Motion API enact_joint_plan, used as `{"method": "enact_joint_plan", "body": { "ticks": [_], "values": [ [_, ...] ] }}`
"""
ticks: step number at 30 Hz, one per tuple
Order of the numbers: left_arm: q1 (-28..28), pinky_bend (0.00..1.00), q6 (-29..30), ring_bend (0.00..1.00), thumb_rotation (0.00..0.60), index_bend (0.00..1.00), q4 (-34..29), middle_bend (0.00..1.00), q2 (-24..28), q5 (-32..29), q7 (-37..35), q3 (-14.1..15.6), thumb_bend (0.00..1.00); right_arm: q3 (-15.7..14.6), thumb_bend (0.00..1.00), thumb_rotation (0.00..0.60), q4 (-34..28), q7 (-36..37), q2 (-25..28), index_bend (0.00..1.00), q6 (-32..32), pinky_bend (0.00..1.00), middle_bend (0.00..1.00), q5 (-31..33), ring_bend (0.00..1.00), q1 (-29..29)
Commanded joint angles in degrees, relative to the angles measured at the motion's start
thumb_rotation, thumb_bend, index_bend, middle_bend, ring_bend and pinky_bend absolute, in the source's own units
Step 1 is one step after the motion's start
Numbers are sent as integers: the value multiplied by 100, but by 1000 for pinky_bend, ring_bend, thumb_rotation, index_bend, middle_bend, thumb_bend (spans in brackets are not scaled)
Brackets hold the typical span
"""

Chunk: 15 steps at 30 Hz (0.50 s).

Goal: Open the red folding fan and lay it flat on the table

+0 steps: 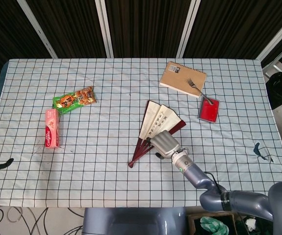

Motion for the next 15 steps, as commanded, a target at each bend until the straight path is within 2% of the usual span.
{"method": "enact_joint_plan", "body": {
  "ticks": [1,15],
  "values": [
    [-3,0,-13,0,600,0,-1,0,5,-9,-5,1,15,4,246,600,47,33,-28,402,21,840,855,1,918,-8],
    [-6,0,-16,0,600,0,-9,0,13,-37,-26,-13,15,25,249,600,247,139,-276,413,139,840,855,-15,918,-41]
  ]
}}
